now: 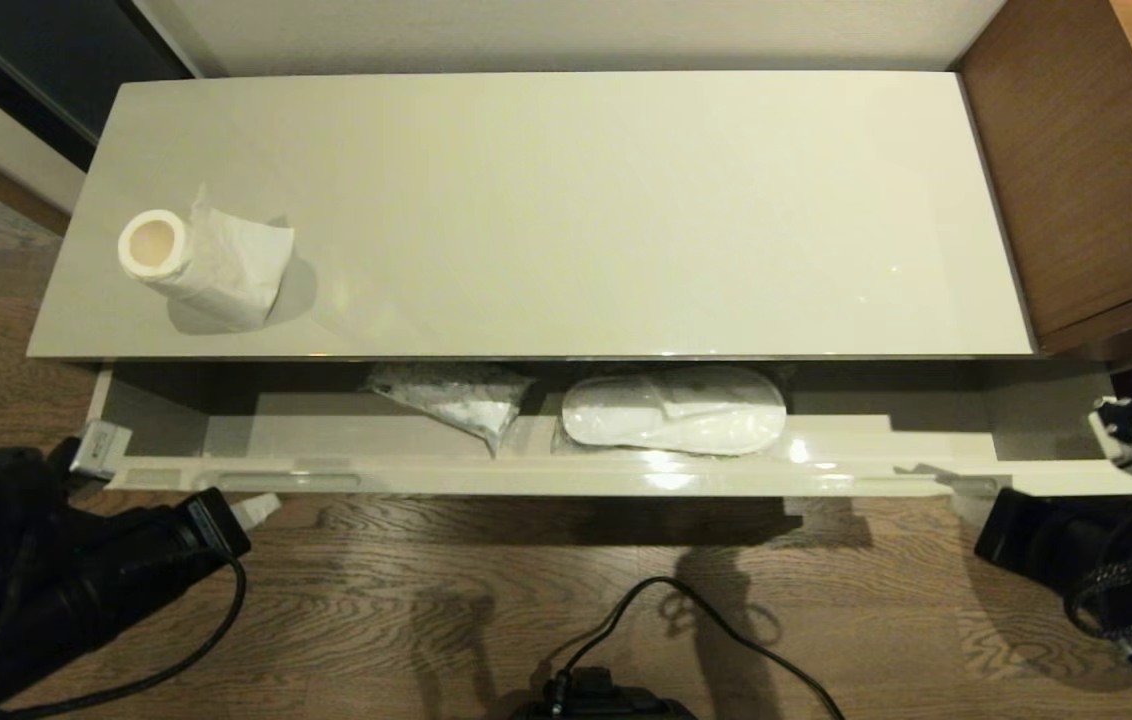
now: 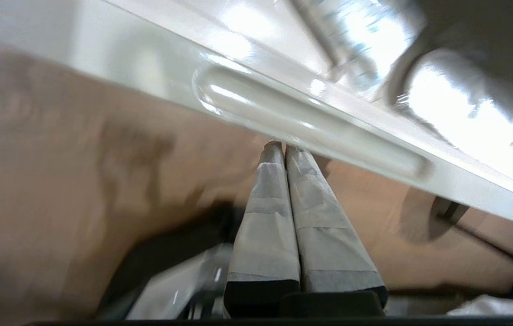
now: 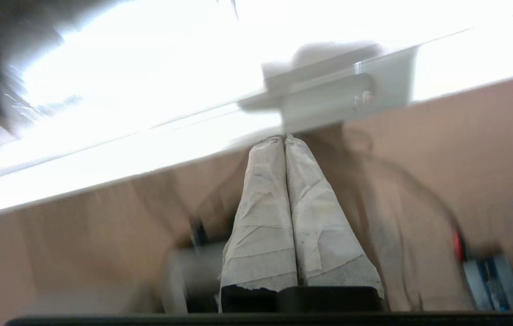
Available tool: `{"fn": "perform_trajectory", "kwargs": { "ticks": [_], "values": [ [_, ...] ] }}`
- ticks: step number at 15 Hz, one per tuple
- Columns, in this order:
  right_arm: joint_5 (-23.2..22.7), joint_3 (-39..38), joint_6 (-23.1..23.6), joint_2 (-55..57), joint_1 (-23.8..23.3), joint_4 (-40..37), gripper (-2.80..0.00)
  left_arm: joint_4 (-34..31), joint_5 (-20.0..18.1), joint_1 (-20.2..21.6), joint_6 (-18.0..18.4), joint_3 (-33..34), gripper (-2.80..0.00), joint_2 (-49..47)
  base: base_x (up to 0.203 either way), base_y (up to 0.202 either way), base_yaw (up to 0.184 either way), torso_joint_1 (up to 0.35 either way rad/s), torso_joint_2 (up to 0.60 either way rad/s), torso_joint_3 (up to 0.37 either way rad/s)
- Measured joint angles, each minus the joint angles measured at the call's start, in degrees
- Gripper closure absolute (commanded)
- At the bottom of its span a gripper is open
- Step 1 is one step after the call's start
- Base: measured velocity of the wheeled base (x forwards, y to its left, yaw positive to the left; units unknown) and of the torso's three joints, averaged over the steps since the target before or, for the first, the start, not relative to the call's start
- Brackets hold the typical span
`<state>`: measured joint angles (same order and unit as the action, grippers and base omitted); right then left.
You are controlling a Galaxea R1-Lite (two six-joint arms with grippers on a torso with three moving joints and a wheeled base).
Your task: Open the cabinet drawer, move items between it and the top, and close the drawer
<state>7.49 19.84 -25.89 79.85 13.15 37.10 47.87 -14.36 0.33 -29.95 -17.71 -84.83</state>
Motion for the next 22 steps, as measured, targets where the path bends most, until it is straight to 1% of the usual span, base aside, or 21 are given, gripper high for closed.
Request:
{"fn": "perform_trajectory", "kwargs": {
  "ticks": [2,3,5,7,10,11,12,14,16,18,20,21,22],
  "values": [
    [1.7,6.5,0.4,-5.1,1.0,-8.4,0.0,-4.1,0.1,0.0,-0.8,-7.3,0.0,1.0,0.0,0.0,0.0,0.0,0.0,0.0],
    [2.5,8.6,0.6,-7.2,1.3,-11.6,0.0,-6.3,0.1,0.0,-1.5,-11.0,0.0,1.2,0.0,0.0,0.0,0.0,0.0,0.0],
    [3.1,10.7,0.7,-10.1,1.8,-14.1,0.0,-10.7,0.2,0.0,-2.4,-16.5,0.0,1.9,0.0,0.0,0.0,0.0,0.0,0.0],
    [3.1,11.8,0.8,-12.2,2.1,-16.3,0.0,-15.0,0.2,0.0,-2.5,-18.8,0.0,3.6,0.0,0.0,0.0,0.0,0.0,0.0],
    [3.2,12.6,1.1,-14.5,2.8,-17.0,0.0,-18.0,0.2,0.0,-2.4,-19.9,0.0,6.3,0.0,0.0,0.0,0.0,0.0,0.0],
    [3.4,12.9,1.6,-15.3,2.9,-18.4,0.0,-19.5,0.2,0.0,-2.0,-20.3,0.0,7.2,0.0,0.0,0.0,0.0,0.0,0.0],
    [3.7,13.4,2.2,-16.7,2.9,-21.0,0.0,-22.7,0.3,0.0,-1.4,-20.7,0.0,8.7,0.0,0.0,0.0,0.0,0.0,0.0],
    [4.8,14.5,4.3,-22.3,1.7,-28.0,0.0,-31.5,0.4,0.3,1.0,-21.6,0.0,14.9,0.0,0.0,0.0,0.0,0.0,0.0],
    [5.8,16.4,7.5,-30.7,0.0,-37.3,0.0,-43.2,0.5,1.3,4.4,-23.2,0.0,24.7,0.0,0.0,0.0,0.0,0.0,0.0],
    [6.2,22.1,9.3,-39.7,-1.5,-51.5,0.0,-57.2,0.5,2.6,7.9,-26.3,0.0,34.8,0.0,0.0,0.0,0.0,0.0,0.0],
    [6.4,28.2,9.0,-48.1,-4.2,-67.6,0.0,-72.6,0.8,3.6,10.4,-30.0,0.0,44.1,0.0,0.0,0.0,0.0,0.0,0.0],
    [5.7,30.5,8.8,-51.5,-7.2,-74.8,0.0,-79.6,1.4,4.0,11.5,-31.9,0.0,48.3,0.0,0.0,0.0,0.0,0.0,0.0],
    [4.1,32.6,8.5,-54.7,-11.3,-82.0,0.0,-86.7,2.0,4.3,12.8,-33.7,0.0,52.5,0.0,0.0,0.0,0.0,0.0,0.0]
  ]
}}
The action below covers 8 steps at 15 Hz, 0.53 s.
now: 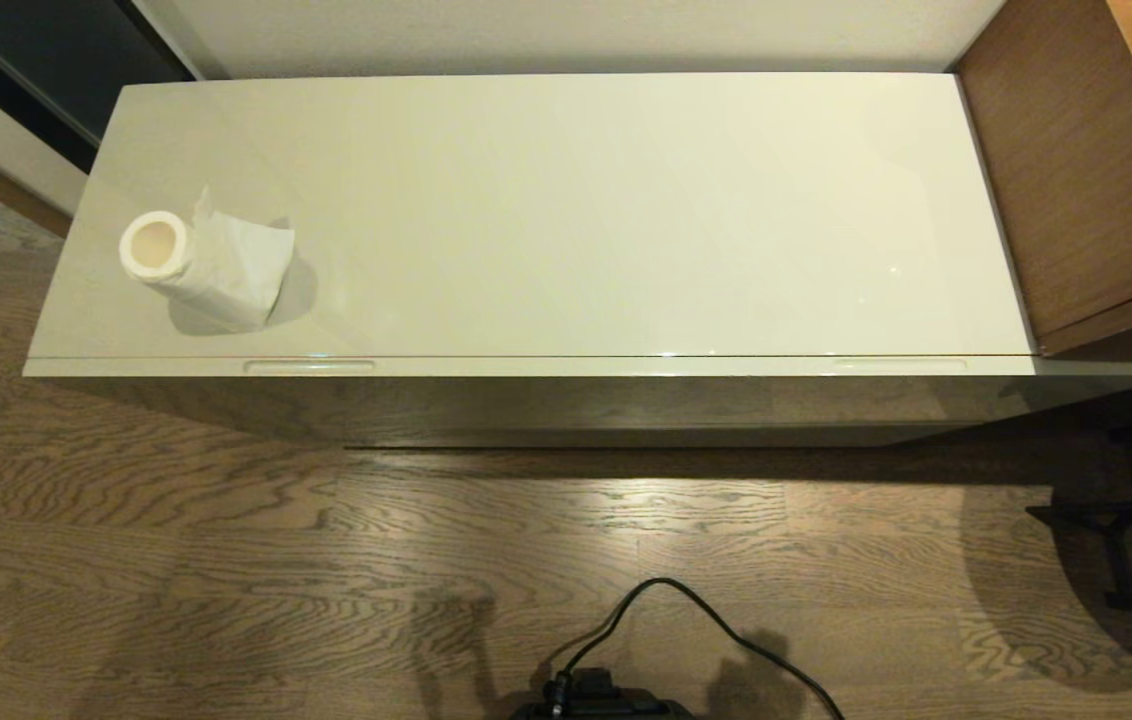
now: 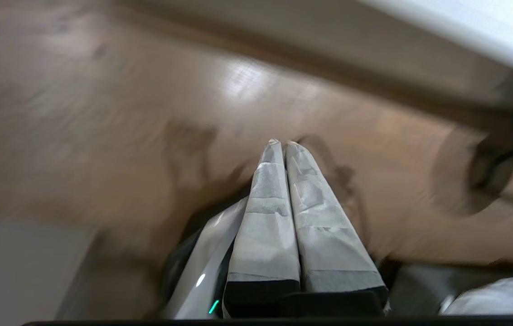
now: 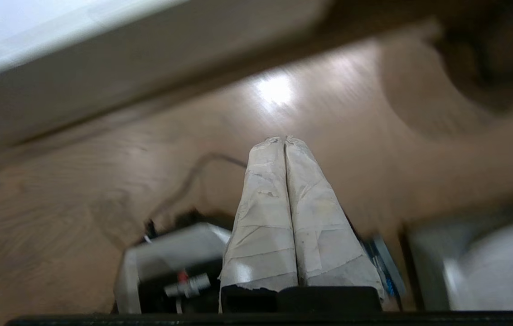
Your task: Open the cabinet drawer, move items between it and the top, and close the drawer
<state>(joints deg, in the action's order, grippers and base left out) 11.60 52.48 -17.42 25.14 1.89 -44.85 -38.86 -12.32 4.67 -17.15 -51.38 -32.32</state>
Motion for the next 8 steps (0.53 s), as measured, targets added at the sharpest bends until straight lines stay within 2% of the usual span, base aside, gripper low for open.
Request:
{"fn": "perform_trajectory", "kwargs": {
  "ticks": [2,3,5,6,8],
  "values": [
    [-5.9,4.9,-3.0,-4.8,-5.9,-13.0,0.0,-11.7,1.9,0.5,2.3,-2.3,0.0,7.3,0.0,0.0,0.0,0.0,0.0,0.0],
    [-6.7,6.2,-5.0,-6.8,-6.2,-17.3,0.0,-16.3,4.9,0.1,2.8,-2.9,0.0,10.3,0.0,0.0,0.0,0.0,0.0,0.0],
    [-5.1,6.3,-5.6,-10.6,-3.9,-21.6,0.0,-22.7,9.8,-1.5,3.0,-3.8,0.0,14.9,0.0,0.0,0.0,0.0,0.0,0.0],
    [-4.2,5.7,-4.7,-12.6,-3.0,-22.9,0.0,-25.7,10.3,-2.3,2.9,-4.1,0.0,16.9,0.0,0.0,0.0,0.0,0.0,0.0],
    [-3.9,3.7,-1.9,-16.0,-2.3,-23.2,0.0,-27.3,10.7,-3.2,2.7,-3.4,0.0,19.8,0.0,0.0,0.0,0.0,0.0,0.0]
  ]
}}
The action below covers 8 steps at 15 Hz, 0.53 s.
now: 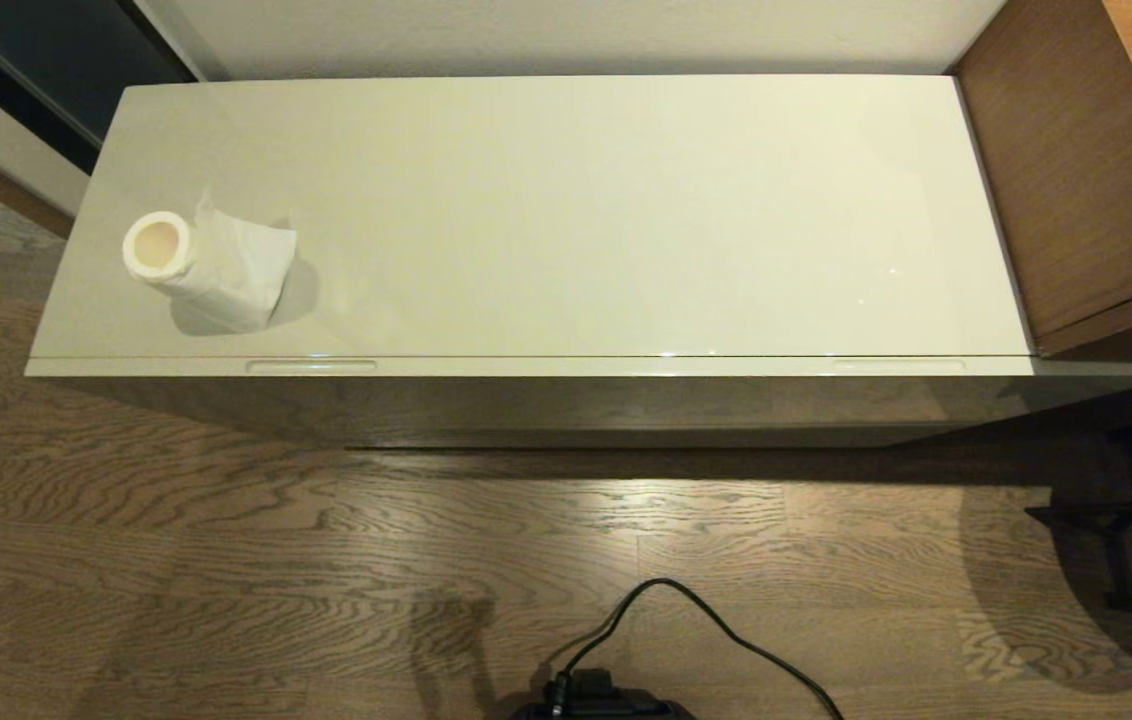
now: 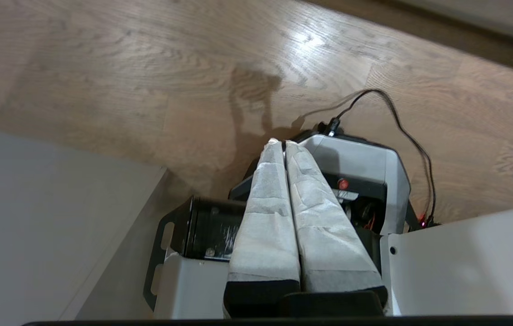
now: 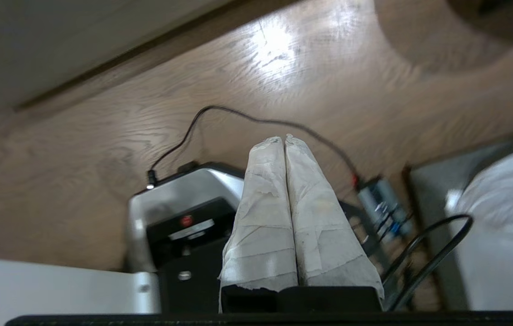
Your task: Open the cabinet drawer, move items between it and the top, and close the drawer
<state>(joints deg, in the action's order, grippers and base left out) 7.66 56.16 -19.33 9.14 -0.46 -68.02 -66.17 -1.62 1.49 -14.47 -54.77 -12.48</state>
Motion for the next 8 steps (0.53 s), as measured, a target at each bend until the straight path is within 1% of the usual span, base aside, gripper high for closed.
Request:
{"fn": "perform_trajectory", "kwargs": {
  "ticks": [2,3,4,5,6,8],
  "values": [
    [-0.4,-3.7,4.7,-4.1,0.2,1.1,0.0,0.2,0.2,-0.5,0.9,3.2,0.0,4.1,0.0,0.0,0.0,0.0,0.0,0.0],
    [-1.2,-5.0,5.7,-5.4,0.3,2.5,0.0,0.5,0.4,-0.8,2.1,5.7,0.0,6.4,0.0,0.0,0.0,0.0,0.0,0.0],
    [-1.9,-6.3,6.0,-6.3,0.3,4.3,0.0,1.6,1.0,-0.9,4.3,8.6,0.0,8.4,0.0,0.0,0.0,0.0,0.0,0.0],
    [-2.3,-7.3,6.2,-6.9,0.3,5.9,0.0,3.6,1.7,-1.0,7.0,10.7,0.0,9.8,0.0,0.0,0.0,0.0,0.0,0.0],
    [-2.8,-8.2,6.4,-7.3,0.3,7.0,0.0,5.1,2.3,-1.0,8.9,12.2,0.0,10.7,0.0,0.0,0.0,0.0,0.0,0.0],
    [-4.3,-13.9,7.4,-7.8,0.3,15.1,0.0,12.3,3.4,-1.1,12.0,18.6,0.0,11.9,0.0,0.0,0.0,0.0,0.0,0.0]
  ]
}}
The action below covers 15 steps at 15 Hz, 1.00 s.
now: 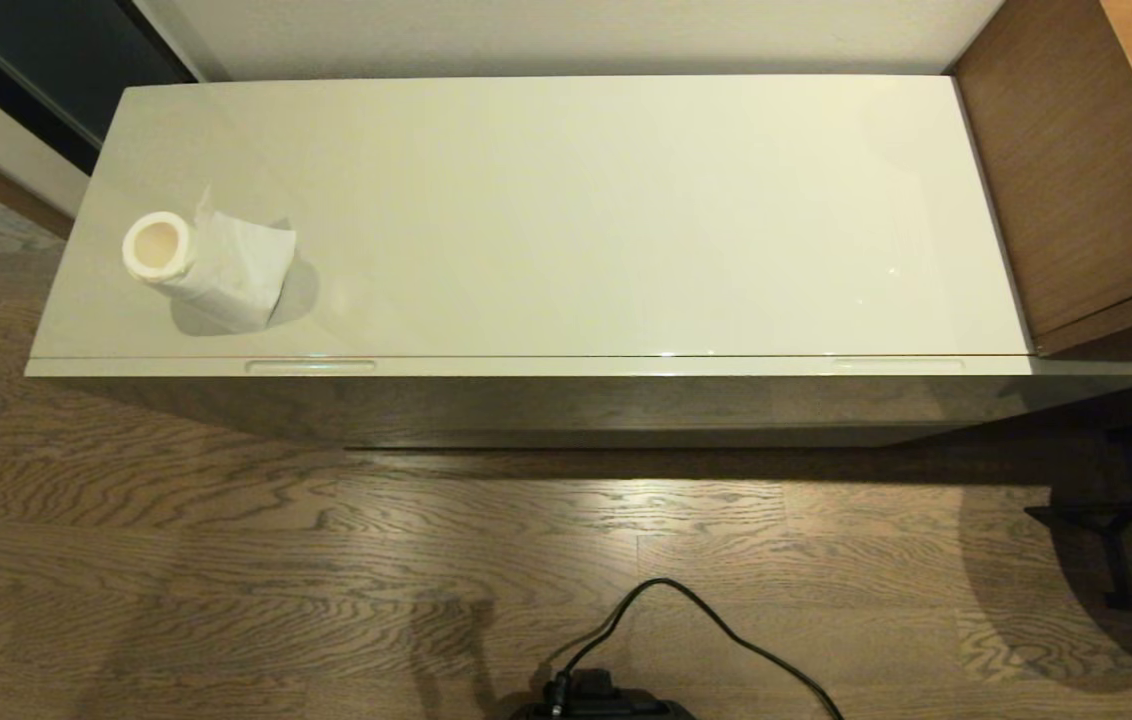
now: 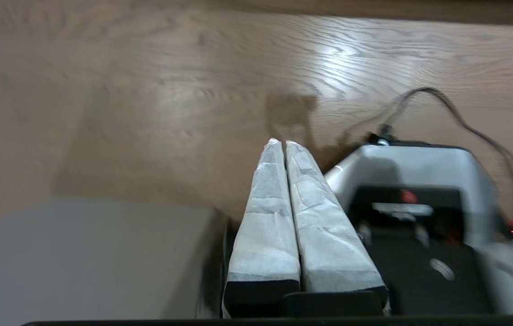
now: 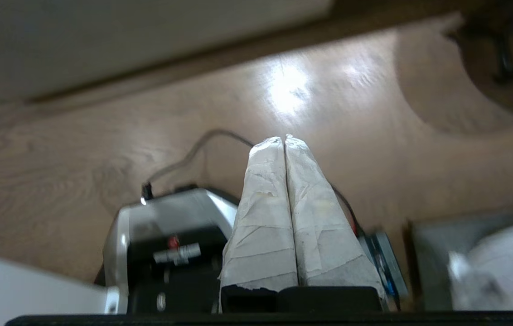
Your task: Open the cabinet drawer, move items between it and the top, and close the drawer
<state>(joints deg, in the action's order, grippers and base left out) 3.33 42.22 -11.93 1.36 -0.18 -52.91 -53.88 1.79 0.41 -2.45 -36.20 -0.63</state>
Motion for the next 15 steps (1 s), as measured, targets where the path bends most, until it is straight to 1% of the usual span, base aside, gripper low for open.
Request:
{"fn": "perform_trajectory", "kwargs": {
  "ticks": [2,4,6,7,8,9,10,11,13,14,15],
  "values": [
    [-0.9,-7.8,2.4,-0.3,0.0,11.4,0.0,11.0,0.7,0.0,1.9,8.6,0.0,0.5,0.0,0.0,0.0,0.0,0.0,0.0],
    [-1.1,-15.3,5.1,-0.5,0.0,23.6,0.0,24.0,1.4,0.0,2.7,16.7,0.0,0.6,0.0,0.0,0.0,0.0,0.0,0.0],
    [-1.3,-25.7,7.8,-0.6,0.0,36.3,0.0,38.6,1.7,0.0,3.8,26.9,0.0,0.7,0.0,0.0,0.0,0.0,0.0,0.0],
    [-1.4,-31.0,9.9,-0.7,0.0,42.9,0.0,46.3,1.3,0.0,4.4,30.9,0.0,0.7,0.0,0.0,0.0,0.0,0.0,0.0],
    [-1.5,-36.0,12.5,-0.9,0.0,49.5,0.0,53.8,0.8,0.0,4.5,33.6,0.0,0.7,0.0,0.0,0.0,0.0,0.0,0.0],
    [-2.0,-39.2,14.8,-1.0,0.0,54.5,0.0,59.0,0.2,0.0,4.4,34.9,0.0,0.7,0.0,0.0,0.0,0.0,0.0,0.0],
    [-3.3,-40.6,15.8,-1.2,0.0,56.1,0.0,59.7,-0.6,0.0,3.7,35.6,0.0,0.7,0.0,0.0,0.0,0.0,0.0,0.0],
    [-4.2,-41.5,15.6,-1.3,0.0,54.9,0.0,58.2,-1.0,0.0,3.0,35.9,0.0,0.7,0.0,0.0,0.0,0.0,0.0,0.0],
    [-4.1,-41.9,14.2,-1.4,0.0,51.3,0.0,56.4,-1.3,0.0,-0.4,36.1,0.0,0.7,0.0,0.0,0.0,0.0,0.0,0.0],
    [-4.0,-42.0,13.4,-1.4,0.0,51.6,0.0,55.9,-1.4,0.0,-1.8,36.1,0.0,0.7,0.0,0.0,0.0,0.0,0.0,0.0],
    [-3.5,-42.1,12.4,-1.4,0.0,52.9,0.0,55.9,-1.4,0.0,-2.3,36.2,0.0,0.7,0.0,0.0,0.0,0.0,0.0,0.0]
  ]
}}
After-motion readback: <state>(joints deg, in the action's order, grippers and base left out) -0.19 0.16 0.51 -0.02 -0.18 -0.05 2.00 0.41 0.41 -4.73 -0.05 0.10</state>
